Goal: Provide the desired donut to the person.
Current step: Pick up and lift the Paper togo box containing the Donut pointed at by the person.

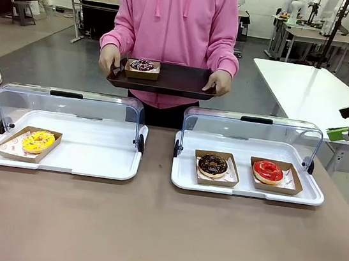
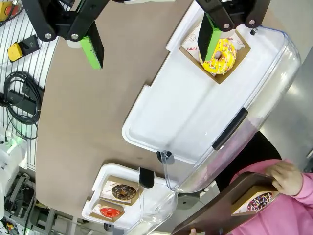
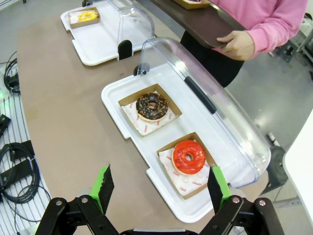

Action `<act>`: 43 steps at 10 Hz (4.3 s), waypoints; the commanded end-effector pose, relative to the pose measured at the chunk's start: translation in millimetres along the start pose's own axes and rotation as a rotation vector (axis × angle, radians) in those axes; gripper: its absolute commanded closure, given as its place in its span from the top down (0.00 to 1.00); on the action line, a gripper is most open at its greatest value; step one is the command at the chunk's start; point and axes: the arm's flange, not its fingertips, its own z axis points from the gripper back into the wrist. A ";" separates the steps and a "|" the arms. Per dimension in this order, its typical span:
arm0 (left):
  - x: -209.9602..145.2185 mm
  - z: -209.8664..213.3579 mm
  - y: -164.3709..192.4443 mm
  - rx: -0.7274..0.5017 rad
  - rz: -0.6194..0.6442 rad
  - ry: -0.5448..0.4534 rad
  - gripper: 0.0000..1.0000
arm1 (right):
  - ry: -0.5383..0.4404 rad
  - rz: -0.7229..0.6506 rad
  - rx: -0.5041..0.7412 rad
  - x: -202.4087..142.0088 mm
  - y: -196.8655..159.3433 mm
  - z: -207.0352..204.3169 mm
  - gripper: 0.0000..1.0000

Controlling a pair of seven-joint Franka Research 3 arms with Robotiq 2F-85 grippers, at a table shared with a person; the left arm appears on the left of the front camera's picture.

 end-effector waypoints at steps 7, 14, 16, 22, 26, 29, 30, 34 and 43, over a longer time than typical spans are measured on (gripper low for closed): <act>-0.9 1.7 1.5 0.010 0.002 -0.008 1.00 | -0.007 0.007 0.011 -0.2 -0.7 -2.1 1.00; -0.9 1.7 1.5 0.010 0.002 -0.008 1.00 | -0.007 0.007 0.011 -0.2 -0.7 -2.1 1.00; -0.9 1.7 1.5 0.010 0.002 -0.008 1.00 | -0.007 0.007 0.011 -0.2 -0.7 -2.1 1.00; -0.9 1.7 1.5 0.010 0.002 -0.008 1.00 | -0.007 0.007 0.011 -0.2 -0.7 -2.1 1.00; -0.9 1.7 1.5 0.010 0.002 -0.008 1.00 | -0.007 0.007 0.011 -0.2 -0.7 -2.1 1.00; -0.9 1.7 1.5 0.010 0.002 -0.008 1.00 | -0.007 0.007 0.011 -0.2 -0.7 -2.1 1.00; -0.9 1.7 1.5 0.010 0.002 -0.008 1.00 | -0.007 0.007 0.011 -0.2 -0.7 -2.1 1.00; -0.9 1.7 1.5 0.010 0.002 -0.008 1.00 | 0.227 0.189 0.071 42.4 31.1 -59.3 1.00; -0.9 1.7 1.5 0.010 0.002 -0.008 1.00 | 0.546 0.373 0.149 49.6 113.9 -187.9 1.00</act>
